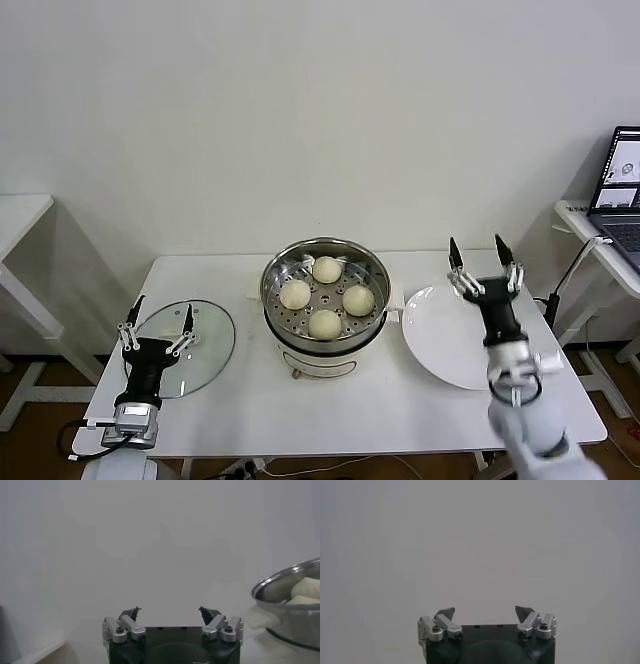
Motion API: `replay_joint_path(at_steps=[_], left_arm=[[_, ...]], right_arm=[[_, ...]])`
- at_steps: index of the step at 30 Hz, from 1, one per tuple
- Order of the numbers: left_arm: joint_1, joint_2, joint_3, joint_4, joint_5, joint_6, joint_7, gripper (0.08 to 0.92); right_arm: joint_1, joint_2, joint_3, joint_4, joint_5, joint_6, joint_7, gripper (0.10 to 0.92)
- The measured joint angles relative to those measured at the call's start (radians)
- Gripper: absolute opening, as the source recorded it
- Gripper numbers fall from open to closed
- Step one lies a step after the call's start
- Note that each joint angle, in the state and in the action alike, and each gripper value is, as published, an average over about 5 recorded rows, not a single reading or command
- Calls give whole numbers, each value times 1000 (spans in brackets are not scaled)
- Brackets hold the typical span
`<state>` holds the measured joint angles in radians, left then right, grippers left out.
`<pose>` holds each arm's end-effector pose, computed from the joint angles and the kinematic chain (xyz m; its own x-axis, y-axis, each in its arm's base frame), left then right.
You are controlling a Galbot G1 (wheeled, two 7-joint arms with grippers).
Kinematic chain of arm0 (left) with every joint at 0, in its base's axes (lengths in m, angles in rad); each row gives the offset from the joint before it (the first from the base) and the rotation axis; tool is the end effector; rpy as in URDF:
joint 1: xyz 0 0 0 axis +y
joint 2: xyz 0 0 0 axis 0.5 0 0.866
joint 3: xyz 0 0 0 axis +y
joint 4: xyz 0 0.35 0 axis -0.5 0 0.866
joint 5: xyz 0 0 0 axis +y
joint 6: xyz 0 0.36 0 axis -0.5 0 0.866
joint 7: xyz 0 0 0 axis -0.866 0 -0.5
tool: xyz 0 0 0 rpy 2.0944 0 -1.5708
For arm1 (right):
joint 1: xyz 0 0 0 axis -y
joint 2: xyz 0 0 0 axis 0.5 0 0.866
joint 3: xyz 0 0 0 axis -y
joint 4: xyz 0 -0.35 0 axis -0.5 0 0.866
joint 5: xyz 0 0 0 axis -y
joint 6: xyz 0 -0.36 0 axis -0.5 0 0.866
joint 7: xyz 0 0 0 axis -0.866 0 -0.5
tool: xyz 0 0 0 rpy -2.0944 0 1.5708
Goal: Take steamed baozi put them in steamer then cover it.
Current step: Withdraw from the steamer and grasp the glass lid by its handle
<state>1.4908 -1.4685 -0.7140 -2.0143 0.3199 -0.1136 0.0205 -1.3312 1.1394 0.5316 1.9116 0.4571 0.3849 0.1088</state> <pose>0.2076 0.0812 -0.3070 -0.9924 -0.0541 -0.1106 -0.1006 0.8741 0.4752 0.2676 -0.0985 -0.2943 -0.9181 0.0019 -0.3963 -0.0346 0.9958 0.0849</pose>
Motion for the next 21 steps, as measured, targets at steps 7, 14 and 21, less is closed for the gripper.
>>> replay_joint_path(at_steps=[7,14,21], left_arm=[[-3,30,-25,92,265,-90,-67,823],[-12,65,-50,224,615,-184,-169,823],[-48,102,-62,366,891,-235,-233,823]], right_arm=[[-92,84,36,14,-30,47,53,823],[-126,137,46,6,-48,75,74,823],[-143,162,49,-13,-59,92,82,823]])
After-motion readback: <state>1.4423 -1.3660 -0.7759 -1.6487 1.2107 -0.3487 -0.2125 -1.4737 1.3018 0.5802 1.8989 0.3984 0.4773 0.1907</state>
